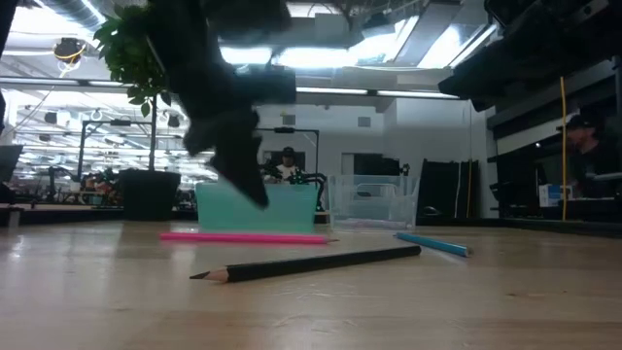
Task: Sort pens & pencils
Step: Put the pink pencil into the blue bin
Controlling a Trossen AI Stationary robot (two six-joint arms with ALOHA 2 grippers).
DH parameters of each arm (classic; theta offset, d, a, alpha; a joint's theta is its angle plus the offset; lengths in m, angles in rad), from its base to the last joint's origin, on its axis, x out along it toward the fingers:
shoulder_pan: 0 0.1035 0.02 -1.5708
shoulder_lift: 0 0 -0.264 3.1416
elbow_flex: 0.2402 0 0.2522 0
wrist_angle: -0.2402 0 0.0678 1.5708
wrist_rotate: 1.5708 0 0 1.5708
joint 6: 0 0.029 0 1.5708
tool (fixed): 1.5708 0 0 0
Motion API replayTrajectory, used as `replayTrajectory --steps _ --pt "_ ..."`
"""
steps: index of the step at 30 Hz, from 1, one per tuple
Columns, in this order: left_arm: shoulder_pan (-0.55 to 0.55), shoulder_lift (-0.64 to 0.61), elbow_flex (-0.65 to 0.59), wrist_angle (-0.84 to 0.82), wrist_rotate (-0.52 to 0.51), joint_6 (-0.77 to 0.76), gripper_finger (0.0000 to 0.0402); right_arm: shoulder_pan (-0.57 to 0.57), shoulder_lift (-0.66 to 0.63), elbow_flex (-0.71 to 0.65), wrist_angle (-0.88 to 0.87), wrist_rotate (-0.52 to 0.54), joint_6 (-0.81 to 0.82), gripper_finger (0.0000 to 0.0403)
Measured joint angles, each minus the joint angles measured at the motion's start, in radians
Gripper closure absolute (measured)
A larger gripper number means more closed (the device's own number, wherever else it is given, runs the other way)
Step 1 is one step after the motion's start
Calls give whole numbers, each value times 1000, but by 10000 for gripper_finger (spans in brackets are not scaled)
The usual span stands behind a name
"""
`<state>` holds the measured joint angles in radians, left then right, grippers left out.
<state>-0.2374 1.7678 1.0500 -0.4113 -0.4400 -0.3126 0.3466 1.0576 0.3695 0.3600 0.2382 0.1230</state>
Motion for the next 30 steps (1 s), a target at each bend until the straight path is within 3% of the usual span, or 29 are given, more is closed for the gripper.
replayTrajectory --steps 5,14,30 --pt "-4 -93 0 4 16 -19 296 0 0 0 -1 -2 0 236" --pt "-16 -97 2 -18 316 -45 282 0 0 0 -3 -5 0 236" --pt "-7 -68 12 -82 307 -36 283 -1 0 0 3 -5 -36 236"
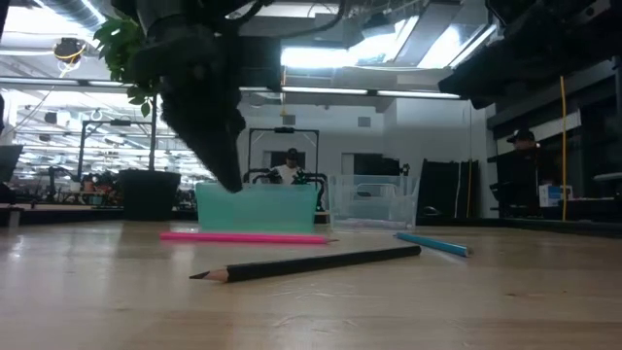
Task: Sort pens & pencils
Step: Put the pink pencil into the blue bin
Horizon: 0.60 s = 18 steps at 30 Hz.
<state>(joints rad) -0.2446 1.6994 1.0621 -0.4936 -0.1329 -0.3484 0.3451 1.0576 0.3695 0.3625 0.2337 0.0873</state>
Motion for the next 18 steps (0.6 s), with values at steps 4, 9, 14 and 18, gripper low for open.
replayTrajectory --steps 4,9,14,18 --pt "13 19 20 -30 -2 29 283 -2 0 0 9 0 -17 236" --pt "34 53 37 -55 1 45 283 -2 1 0 8 0 -21 236" --pt "56 93 39 -46 23 52 283 -2 1 0 3 0 -24 236" --pt "67 97 38 -51 24 71 283 -2 1 0 3 0 -28 236"
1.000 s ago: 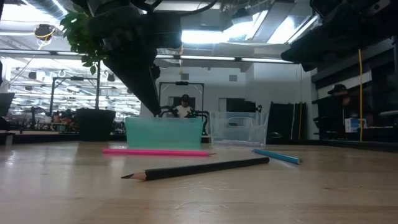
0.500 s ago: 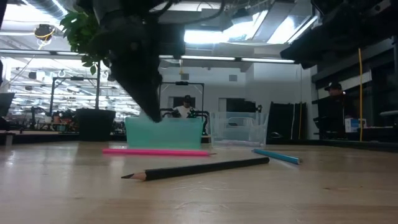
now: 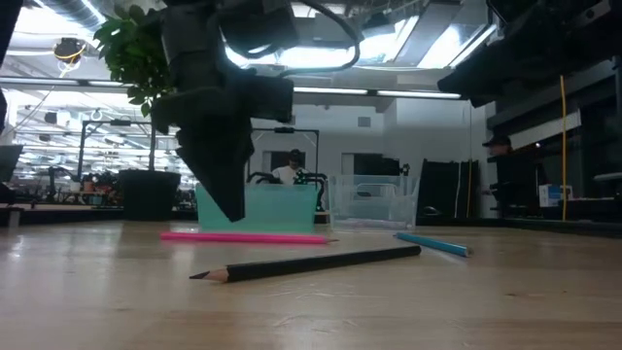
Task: Sort pens & pencils
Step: Put the pink pencil into the blue bin
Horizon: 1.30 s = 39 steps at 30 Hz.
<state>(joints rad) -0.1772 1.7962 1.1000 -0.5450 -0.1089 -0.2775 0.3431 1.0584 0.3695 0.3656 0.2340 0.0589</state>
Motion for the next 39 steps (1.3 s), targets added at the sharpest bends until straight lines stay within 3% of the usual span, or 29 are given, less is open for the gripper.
replayTrajectory --steps 30,39 --pt "23 105 6 -20 86 18 284 0 -1 0 3 0 -14 236" --pt "15 105 5 -33 77 -12 328 0 -1 0 3 0 -14 236"
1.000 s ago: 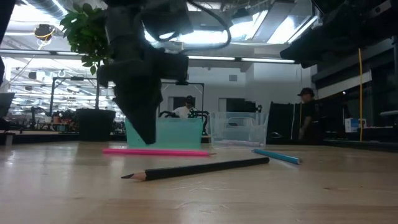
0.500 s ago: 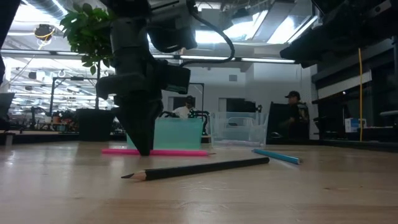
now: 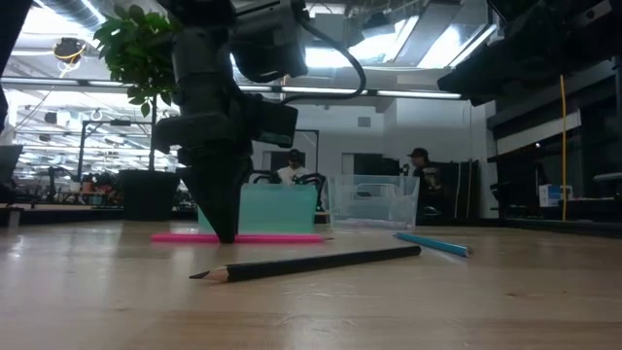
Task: Sort pens & pencils
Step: Put the pink pencil into the blue bin
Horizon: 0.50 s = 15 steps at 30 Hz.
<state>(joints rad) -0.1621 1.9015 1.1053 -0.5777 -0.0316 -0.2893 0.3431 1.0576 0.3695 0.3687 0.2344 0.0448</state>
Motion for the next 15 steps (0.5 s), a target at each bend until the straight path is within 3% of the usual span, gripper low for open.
replayTrajectory --steps 15 --pt "-24 0 0 -3 -51 -61 393 0 0 0 0 0 2 236"
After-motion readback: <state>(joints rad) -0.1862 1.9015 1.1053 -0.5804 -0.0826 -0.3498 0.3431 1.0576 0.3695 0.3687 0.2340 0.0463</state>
